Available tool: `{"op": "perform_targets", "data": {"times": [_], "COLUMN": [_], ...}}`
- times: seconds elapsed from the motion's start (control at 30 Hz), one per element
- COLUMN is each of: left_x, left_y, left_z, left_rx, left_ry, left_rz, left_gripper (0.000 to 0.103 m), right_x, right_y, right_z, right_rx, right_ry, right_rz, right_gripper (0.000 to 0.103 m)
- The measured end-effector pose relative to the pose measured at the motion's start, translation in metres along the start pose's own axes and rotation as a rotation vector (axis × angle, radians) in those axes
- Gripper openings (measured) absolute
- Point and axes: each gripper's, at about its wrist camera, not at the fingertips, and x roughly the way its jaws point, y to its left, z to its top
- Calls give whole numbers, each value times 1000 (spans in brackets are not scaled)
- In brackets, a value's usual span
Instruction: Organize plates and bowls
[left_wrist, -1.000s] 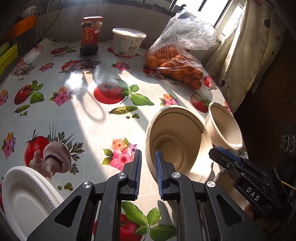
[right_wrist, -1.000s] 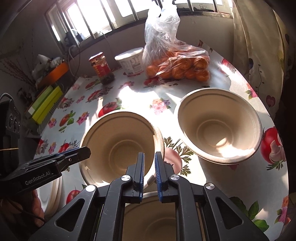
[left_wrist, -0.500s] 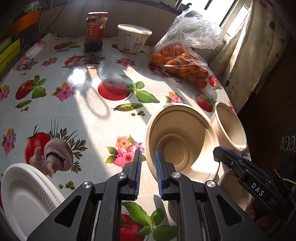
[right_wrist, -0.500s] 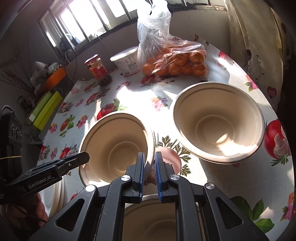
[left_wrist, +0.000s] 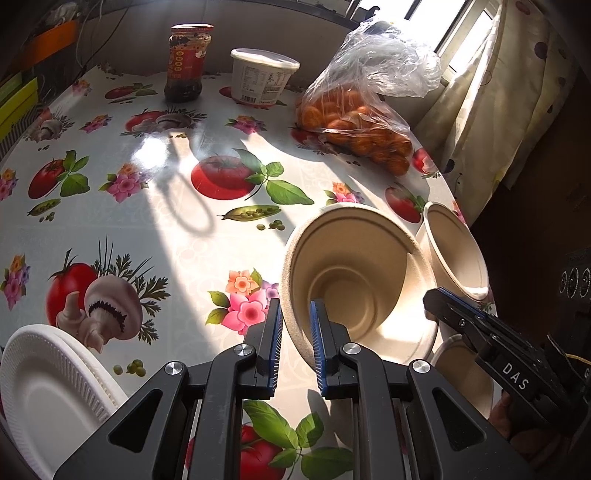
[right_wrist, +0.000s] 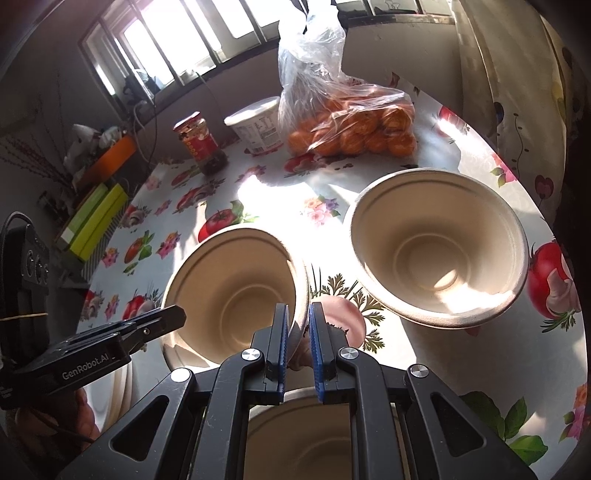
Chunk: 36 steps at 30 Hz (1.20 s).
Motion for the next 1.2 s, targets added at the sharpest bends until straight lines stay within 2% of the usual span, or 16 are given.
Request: {"op": "perform_targets", "data": {"times": [0.83, 1.2], "left_x": [-42, -49], "left_y": [-27, -51], "left_z": [-5, -18], "left_rx": [51, 109], "left_ry": [-49, -28], "left_rz": [-91, -145], "left_gripper": [16, 16], "right_x": [-68, -102], "right_y": [1, -8], "right_z": [-5, -24], "right_rx": [27, 66], "right_ry": [-120, -155], "right_rz": [9, -25], "right_gripper": [12, 12]}}
